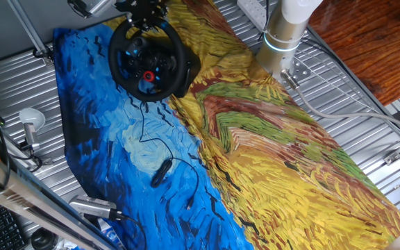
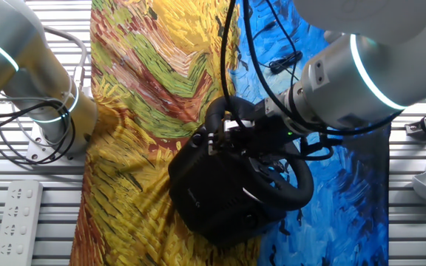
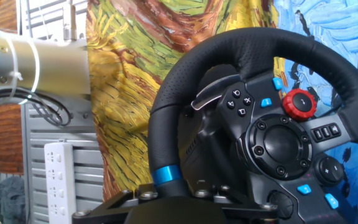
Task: Rotate the steering wheel 90 degrees clockwise
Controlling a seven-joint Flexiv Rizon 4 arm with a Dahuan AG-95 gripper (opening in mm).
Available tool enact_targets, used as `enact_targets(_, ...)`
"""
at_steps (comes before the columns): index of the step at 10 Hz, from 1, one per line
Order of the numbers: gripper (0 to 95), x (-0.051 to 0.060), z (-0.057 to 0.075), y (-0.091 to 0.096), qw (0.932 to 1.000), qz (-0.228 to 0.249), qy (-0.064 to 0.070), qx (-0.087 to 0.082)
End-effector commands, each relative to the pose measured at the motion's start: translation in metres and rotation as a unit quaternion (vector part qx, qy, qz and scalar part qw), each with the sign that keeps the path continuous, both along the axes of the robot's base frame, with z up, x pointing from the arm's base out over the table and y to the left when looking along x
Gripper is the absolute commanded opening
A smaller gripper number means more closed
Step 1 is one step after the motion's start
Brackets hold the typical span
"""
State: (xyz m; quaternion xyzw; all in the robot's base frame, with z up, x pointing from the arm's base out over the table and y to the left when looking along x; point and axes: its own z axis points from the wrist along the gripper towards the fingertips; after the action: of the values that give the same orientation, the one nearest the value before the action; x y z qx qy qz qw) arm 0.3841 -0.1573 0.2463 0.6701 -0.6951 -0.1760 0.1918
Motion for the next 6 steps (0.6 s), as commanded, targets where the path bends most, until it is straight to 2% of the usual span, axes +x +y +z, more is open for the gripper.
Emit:
enact_targets(1,0.0,0.0008,-0.0005,0.0022,0.9999,-0.012,0.000,-0.005)
enact_targets(6,0.0,0.0009,-0.0015,0.0096,0.9996,-0.025,0.000,-0.012)
